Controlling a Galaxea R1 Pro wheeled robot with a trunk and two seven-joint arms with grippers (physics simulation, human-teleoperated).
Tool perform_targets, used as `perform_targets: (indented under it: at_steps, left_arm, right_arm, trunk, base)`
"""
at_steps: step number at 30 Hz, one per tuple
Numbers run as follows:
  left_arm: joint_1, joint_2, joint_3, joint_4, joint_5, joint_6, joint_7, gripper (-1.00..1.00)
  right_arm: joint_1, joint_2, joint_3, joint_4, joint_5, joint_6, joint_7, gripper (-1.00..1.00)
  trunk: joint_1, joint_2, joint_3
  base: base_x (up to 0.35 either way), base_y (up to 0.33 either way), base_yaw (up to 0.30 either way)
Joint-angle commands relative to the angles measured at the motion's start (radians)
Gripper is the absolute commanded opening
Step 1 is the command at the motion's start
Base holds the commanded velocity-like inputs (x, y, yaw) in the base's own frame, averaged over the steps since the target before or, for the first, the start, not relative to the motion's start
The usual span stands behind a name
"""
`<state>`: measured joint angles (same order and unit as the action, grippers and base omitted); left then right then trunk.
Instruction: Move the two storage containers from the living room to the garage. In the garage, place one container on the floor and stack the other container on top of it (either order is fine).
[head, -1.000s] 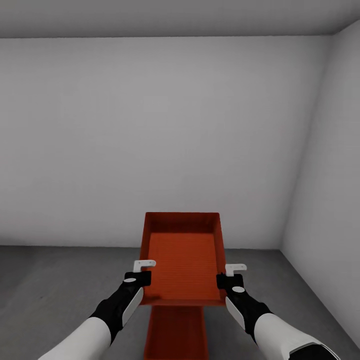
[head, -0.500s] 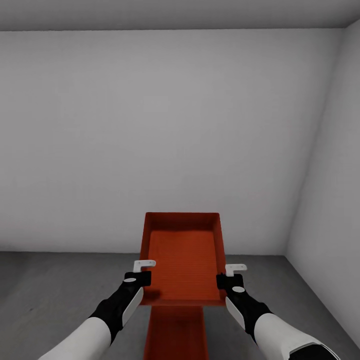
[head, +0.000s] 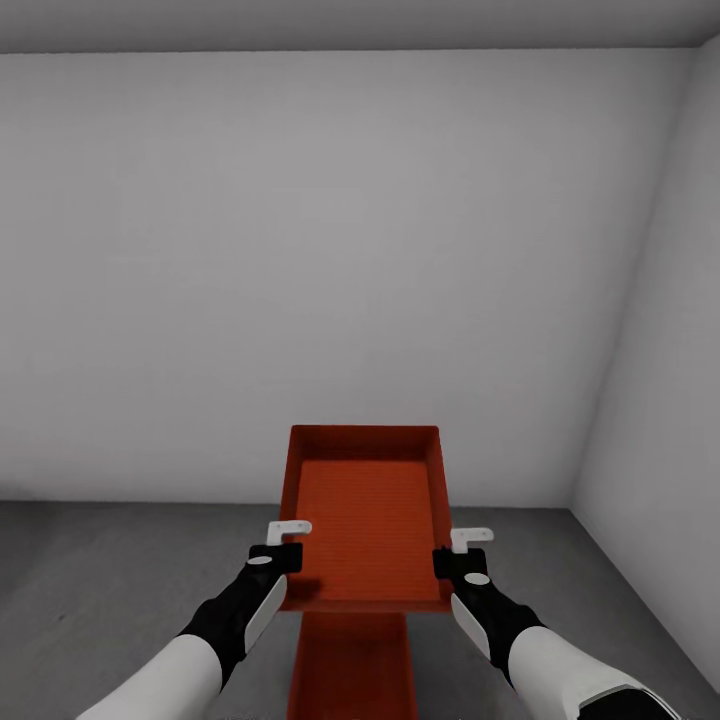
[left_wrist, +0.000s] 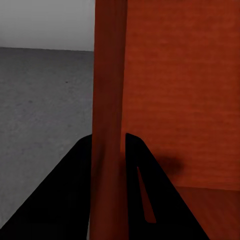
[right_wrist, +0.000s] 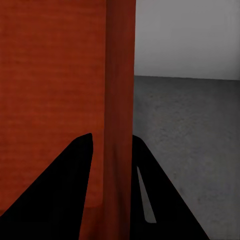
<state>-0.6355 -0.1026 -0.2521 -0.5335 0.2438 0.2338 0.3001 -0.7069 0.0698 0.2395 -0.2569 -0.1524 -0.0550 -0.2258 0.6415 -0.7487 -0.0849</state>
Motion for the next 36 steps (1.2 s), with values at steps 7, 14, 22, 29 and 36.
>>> perform_targets:
  at_steps: [7,14,22,29,36]
  left_arm:
    - [-0.001,0.000,0.011,-0.023,0.039,-0.067,0.026,-1.00]
    - [-0.002,0.000,0.011,-0.023,0.039,-0.067,0.026,-1.00]
    - [-0.002,0.000,0.011,-0.022,0.039,-0.067,0.027,-1.00]
    - [-0.001,0.000,0.011,-0.023,0.038,-0.067,0.027,-1.00]
    - [-0.002,0.000,0.011,-0.023,0.038,-0.067,0.027,-1.00]
  right_arm:
    - [0.000,0.013,-0.016,0.002,-0.015,-0.007,-0.001,-1.00]
    - [0.000,0.013,-0.015,0.002,-0.013,-0.009,-0.001,-1.00]
    - [0.000,0.014,-0.016,0.003,-0.014,-0.009,-0.002,-1.00]
    - [0.000,0.013,-0.016,0.004,-0.015,-0.008,-0.004,-1.00]
    - [0.000,0.014,-0.016,0.004,-0.014,-0.008,-0.003,-1.00]
  trunk:
    - [0.000,-0.002,-0.013]
    - [0.000,-0.002,-0.024]
    - [0.000,-0.002,-0.037]
    - [0.000,-0.002,-0.048]
    - [0.000,-0.002,-0.060]
  base:
    - [0.000,0.000,0.000]
    - [0.000,0.000,0.000]
    - [0.000,0.000,0.000]
    - [0.000,0.000,0.000]
    - [0.000,0.000,0.000]
